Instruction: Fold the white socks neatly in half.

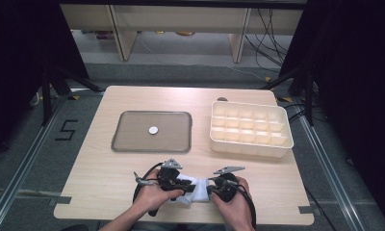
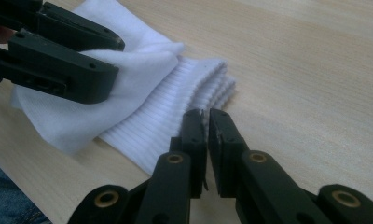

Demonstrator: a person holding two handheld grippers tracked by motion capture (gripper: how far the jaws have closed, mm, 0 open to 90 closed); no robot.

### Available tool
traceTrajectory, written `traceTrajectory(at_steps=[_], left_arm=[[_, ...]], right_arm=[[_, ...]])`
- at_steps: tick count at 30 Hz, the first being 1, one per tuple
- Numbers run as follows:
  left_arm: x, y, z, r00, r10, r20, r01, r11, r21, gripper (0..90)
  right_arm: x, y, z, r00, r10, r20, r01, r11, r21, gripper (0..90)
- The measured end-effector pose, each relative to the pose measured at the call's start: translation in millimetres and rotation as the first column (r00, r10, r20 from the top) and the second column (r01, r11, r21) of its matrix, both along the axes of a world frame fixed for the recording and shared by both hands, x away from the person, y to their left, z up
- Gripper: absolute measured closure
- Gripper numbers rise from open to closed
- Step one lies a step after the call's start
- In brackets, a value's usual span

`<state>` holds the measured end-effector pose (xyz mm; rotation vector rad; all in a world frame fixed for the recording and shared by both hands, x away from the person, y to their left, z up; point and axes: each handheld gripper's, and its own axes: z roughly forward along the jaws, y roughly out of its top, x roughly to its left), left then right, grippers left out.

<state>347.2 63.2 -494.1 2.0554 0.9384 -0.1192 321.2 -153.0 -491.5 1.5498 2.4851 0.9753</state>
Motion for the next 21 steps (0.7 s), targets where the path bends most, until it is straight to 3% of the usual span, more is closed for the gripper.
traceTrajectory(at_steps=[10,16,21], left_arm=[[-1.0,-0.6,6.3,0.9996,0.011,0.026,-0.010,0.9987,-0.049,60.5],[-4.1,0.0,11.8,0.9993,0.010,0.037,-0.007,0.9967,-0.081,61.0],[-8.1,4.5,19.9,0.9965,-0.002,0.084,0.007,0.9977,-0.067,66.4]], right_arm=[[0.4,-1.7,-0.4,0.9999,-0.013,0.005,0.013,1.000,-0.013,84.5],[0.3,-2.5,-0.6,1.0000,-0.001,-0.003,0.001,1.000,0.015,84.4],[0.2,-2.9,-1.6,0.9999,-0.016,0.000,0.016,1.000,0.003,84.3]])
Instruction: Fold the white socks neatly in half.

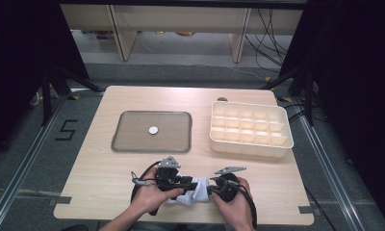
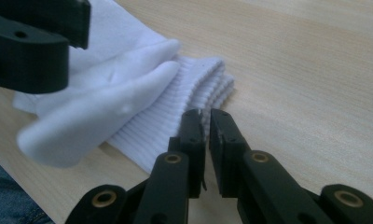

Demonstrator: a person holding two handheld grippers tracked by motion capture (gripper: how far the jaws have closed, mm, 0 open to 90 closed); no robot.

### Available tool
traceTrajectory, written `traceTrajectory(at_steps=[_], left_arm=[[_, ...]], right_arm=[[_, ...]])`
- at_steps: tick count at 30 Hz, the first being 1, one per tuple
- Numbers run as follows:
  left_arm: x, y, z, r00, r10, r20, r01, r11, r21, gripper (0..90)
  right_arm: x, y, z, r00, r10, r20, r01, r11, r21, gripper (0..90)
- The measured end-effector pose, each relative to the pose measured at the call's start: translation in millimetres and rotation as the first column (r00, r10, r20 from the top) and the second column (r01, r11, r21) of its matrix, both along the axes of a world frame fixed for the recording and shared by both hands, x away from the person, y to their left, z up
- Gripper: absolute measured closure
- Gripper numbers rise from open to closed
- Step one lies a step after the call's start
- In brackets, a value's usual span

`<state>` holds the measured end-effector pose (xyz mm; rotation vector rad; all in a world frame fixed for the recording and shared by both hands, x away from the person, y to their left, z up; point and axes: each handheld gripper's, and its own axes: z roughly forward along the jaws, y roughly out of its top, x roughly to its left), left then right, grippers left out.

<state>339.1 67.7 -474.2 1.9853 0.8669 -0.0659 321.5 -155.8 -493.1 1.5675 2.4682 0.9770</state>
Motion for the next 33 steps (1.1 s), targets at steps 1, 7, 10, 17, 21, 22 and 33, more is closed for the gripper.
traceTrajectory(at_steps=[1,7,10,17,21,22,33], left_arm=[[0.2,2.0,1.1,0.9999,-0.006,0.011,0.006,1.0000,0.006,68.4],[0.2,3.1,-6.0,0.9991,-0.040,-0.011,0.041,0.9967,0.070,79.9],[-1.1,-2.8,-13.8,0.9973,-0.061,-0.040,0.065,0.9943,0.085,81.9],[2.9,-11.8,-26.5,0.9946,-0.093,-0.045,0.097,0.9914,0.088,80.9],[5.3,-13.2,-32.1,0.9941,-0.086,-0.066,0.092,0.9916,0.091,81.4],[6.2,-12.6,-32.4,0.9937,-0.086,-0.072,0.092,0.9917,0.090,81.5],[-0.7,-0.6,-13.6,0.9975,-0.065,-0.028,0.067,0.9944,0.082,74.3]], right_arm=[[-0.1,-0.2,0.2,1.0000,0.000,-0.001,0.000,1.000,0.004,84.3],[-0.4,-0.6,1.2,1.0000,0.006,-0.005,-0.006,1.000,0.014,84.6],[-0.1,-1.4,1.9,1.0000,-0.003,0.000,0.003,1.000,0.013,84.9],[-0.5,-0.8,1.3,1.0000,0.006,-0.003,-0.006,1.000,0.011,85.1],[0.1,-0.7,-0.2,0.9999,0.006,-0.009,-0.006,1.000,0.016,85.1],[-0.5,-0.9,1.0,1.0000,0.000,-0.008,0.000,1.000,0.012,85.1],[-5.6,10.8,30.6,0.9996,0.027,0.011,-0.028,0.996,0.090,90.0]])
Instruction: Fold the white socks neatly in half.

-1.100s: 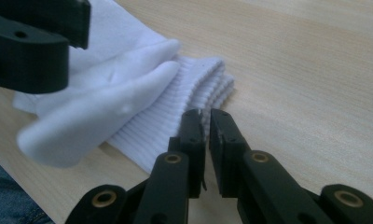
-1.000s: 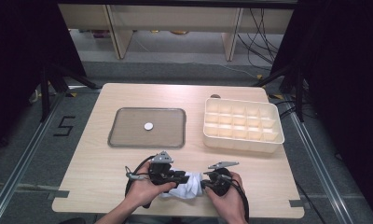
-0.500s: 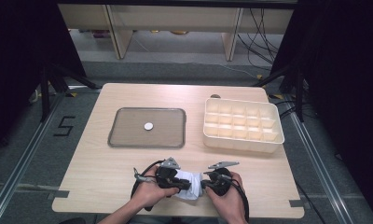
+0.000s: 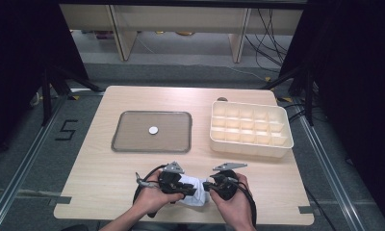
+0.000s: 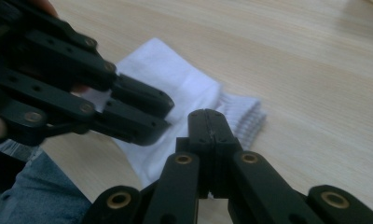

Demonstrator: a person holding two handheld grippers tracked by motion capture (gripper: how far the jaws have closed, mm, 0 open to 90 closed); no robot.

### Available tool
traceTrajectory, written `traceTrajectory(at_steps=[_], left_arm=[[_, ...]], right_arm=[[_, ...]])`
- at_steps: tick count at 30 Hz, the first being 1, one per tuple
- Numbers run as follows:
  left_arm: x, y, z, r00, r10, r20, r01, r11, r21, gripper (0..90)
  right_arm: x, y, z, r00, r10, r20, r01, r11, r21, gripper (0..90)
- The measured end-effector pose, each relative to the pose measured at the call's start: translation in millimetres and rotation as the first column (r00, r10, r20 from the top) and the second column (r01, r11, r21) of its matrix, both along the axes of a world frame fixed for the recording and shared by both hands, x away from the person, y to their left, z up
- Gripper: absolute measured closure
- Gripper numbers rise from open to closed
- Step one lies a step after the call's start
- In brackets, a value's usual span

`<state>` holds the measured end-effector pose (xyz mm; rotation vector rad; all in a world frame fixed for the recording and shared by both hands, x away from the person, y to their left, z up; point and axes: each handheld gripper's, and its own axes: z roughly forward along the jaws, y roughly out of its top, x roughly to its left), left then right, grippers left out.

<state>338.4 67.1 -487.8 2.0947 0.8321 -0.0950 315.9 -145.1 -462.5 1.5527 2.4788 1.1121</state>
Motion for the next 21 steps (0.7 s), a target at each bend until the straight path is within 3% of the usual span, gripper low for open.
traceTrajectory(at_steps=[5,10,12,16,17,19,21], left_arm=[[1.4,32.4,20.2,0.9955,0.071,0.063,-0.071,0.9975,-0.004,64.7],[8.0,58.8,19.5,0.9804,0.185,0.068,-0.184,0.9828,-0.015,52.6],[8.8,64.4,15.4,0.9757,0.215,0.044,-0.214,0.9767,-0.012,48.6],[7.4,68.8,8.1,0.9677,0.252,0.001,-0.252,0.9675,-0.022,44.6],[7.4,69.4,7.2,0.9677,0.252,-0.009,-0.252,0.9673,-0.028,43.8],[6.1,70.2,6.3,0.9618,0.273,-0.018,-0.274,0.9614,-0.028,42.9],[5.8,71.0,4.7,0.9610,0.275,-0.032,-0.276,0.9606,-0.035,42.3]], right_arm=[[1.0,9.0,-5.1,0.9992,0.039,-0.010,-0.039,0.999,-0.004,90.0],[1.9,15.7,-19.9,0.9969,0.071,-0.034,-0.072,0.997,-0.040,90.0],[3.5,16.5,-27.2,0.9953,0.063,-0.074,-0.066,0.997,-0.035,90.0],[6.1,14.2,-25.8,0.9957,0.078,-0.049,-0.080,0.996,-0.026,89.4],[5.4,14.1,-22.7,0.9951,0.068,-0.071,-0.070,0.997,-0.024,88.5],[7.1,12.7,-20.3,0.9956,0.087,-0.034,-0.087,0.996,-0.021,86.9],[5.5,13.4,-13.8,0.9967,0.069,-0.042,-0.070,0.997,-0.024,86.3]])
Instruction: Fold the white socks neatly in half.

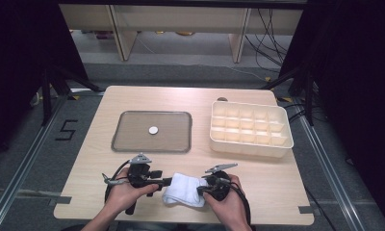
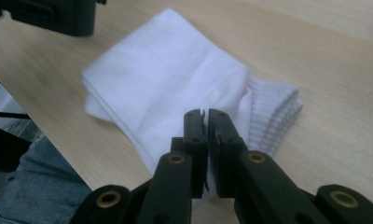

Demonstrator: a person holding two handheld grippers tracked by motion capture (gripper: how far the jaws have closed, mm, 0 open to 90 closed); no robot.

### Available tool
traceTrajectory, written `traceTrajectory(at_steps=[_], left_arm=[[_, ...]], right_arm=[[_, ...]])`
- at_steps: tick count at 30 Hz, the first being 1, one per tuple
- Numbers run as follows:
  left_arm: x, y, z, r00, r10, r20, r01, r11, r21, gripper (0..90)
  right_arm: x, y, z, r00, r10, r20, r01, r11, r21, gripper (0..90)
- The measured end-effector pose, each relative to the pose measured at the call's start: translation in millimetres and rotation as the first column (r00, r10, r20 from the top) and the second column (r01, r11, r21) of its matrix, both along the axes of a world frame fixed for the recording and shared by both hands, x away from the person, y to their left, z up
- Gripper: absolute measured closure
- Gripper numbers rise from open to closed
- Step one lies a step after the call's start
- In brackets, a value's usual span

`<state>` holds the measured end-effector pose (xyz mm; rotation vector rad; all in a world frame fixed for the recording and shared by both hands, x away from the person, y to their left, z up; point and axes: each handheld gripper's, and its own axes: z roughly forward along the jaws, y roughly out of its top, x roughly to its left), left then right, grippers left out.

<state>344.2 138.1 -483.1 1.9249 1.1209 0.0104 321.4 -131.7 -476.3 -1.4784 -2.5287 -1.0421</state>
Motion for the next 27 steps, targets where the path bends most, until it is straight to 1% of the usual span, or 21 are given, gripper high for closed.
traceTrajectory(at_steps=[1,5,6,7,9,10,11,12,13,14,15,17,18,19,21,22,23,24,25,26,27], left_arm=[[-0.2,0.0,-0.5,1.0000,0.000,-0.006,0.000,1.0000,-0.006,42.4],[-0.8,1.5,-1.5,0.9998,0.008,-0.016,-0.008,0.9999,-0.009,43.3],[-0.4,2.3,-1.6,0.9998,0.004,-0.021,-0.004,0.9999,-0.014,43.8],[-0.3,2.9,-1.6,0.9997,0.007,-0.022,-0.007,0.9999,-0.015,44.1],[0.8,4.1,-2.2,0.9995,0.006,-0.032,-0.007,0.9997,-0.025,45.4],[1.2,4.8,-2.5,0.9992,0.008,-0.040,-0.009,0.9997,-0.024,46.4],[1.3,4.7,-3.2,0.9990,0.016,-0.042,-0.018,0.9995,-0.028,47.4],[1.4,4.6,-3.5,0.9986,0.021,-0.048,-0.023,0.9994,-0.025,48.2],[1.7,4.4,-4.3,0.9982,0.022,-0.057,-0.024,0.9993,-0.029,49.2],[2.3,4.0,-5.4,0.9976,0.016,-0.068,-0.019,0.9990,-0.040,50.3],[2.8,3.9,-5.8,0.9970,0.005,-0.077,-0.008,0.9994,-0.035,51.3],[2.9,1.4,-6.7,0.9960,0.003,-0.089,-0.007,0.9991,-0.042,53.4],[3.1,0.4,-7.1,0.9954,-0.003,-0.095,-0.002,0.9990,-0.044,54.0],[2.8,-0.7,-6.9,0.9952,0.006,-0.097,-0.010,0.9993,-0.037,54.4],[3.5,-2.1,-7.5,0.9944,0.007,-0.105,-0.011,0.9992,-0.039,54.7],[3.9,-2.5,-7.8,0.9937,0.009,-0.112,-0.013,0.9992,-0.038,54.8],[4.7,-3.0,-9.4,0.9935,0.008,-0.114,-0.013,0.9988,-0.048,54.8],[5.2,-2.8,-9.8,0.9925,0.006,-0.122,-0.011,0.9992,-0.039,54.6],[5.8,-3.0,-11.4,0.9909,-0.003,-0.135,-0.004,0.9988,-0.050,54.6],[6.2,-2.9,-12.9,0.9902,-0.010,-0.140,0.004,0.9990,-0.045,54.6],[6.1,-4.1,-15.0,0.9892,-0.008,-0.146,0.001,0.9989,-0.047,54.5]], right_arm=[[0.2,0.0,2.4,0.9999,0.006,0.016,-0.006,1.000,0.002,86.1],[-1.1,7.1,10.1,0.9997,0.018,0.013,-0.019,1.000,0.012,85.1],[-0.7,9.1,10.5,0.9995,0.022,0.021,-0.022,1.000,0.020,84.8],[-0.8,10.9,11.4,0.9997,0.024,0.012,-0.024,1.000,0.020,84.6],[-1.2,15.1,11.8,0.9990,0.042,0.014,-0.043,0.999,0.033,84.7],[-1.2,17.1,11.6,0.9986,0.045,0.029,-0.046,0.999,0.023,85.1],[-2.0,19.3,11.8,0.9985,0.050,0.021,-0.051,0.998,0.025,86.1],[-1.4,21.0,11.0,0.9974,0.066,0.028,-0.067,0.997,0.026,87.5],[-2.2,23.5,11.3,0.9979,0.061,0.021,-0.061,0.998,0.018,89.5],[-2.3,25.3,11.1,0.9967,0.078,0.020,-0.079,0.997,0.022,90.0],[-1.5,26.7,9.5,0.9952,0.092,0.033,-0.093,0.996,0.014,90.0],[-0.9,30.7,7.9,0.9946,0.104,0.010,-0.104,0.994,0.026,90.0],[-2.2,32.9,9.3,0.9962,0.086,-0.014,-0.086,0.996,0.010,90.0],[-2.4,35.7,10.9,0.9969,0.078,-0.011,-0.078,0.996,-0.041,90.0],[-0.8,37.3,10.8,0.9958,0.091,0.009,-0.090,0.995,-0.044,90.0],[-0.6,38.9,10.8,0.9970,0.077,-0.012,-0.077,0.996,-0.043,90.0],[1.6,39.1,9.1,0.9961,0.088,0.000,-0.088,0.995,-0.044,90.0],[2.9,39.6,7.7,0.9969,0.077,-0.016,-0.078,0.996,-0.045,90.0],[3.5,39.7,6.7,0.9976,0.064,-0.025,-0.065,0.996,-0.054,90.0],[4.9,40.4,4.2,0.9974,0.067,-0.027,-0.068,0.997,-0.044,90.0],[6.0,40.4,2.1,0.9978,0.059,-0.031,-0.061,0.997,-0.052,90.0]])
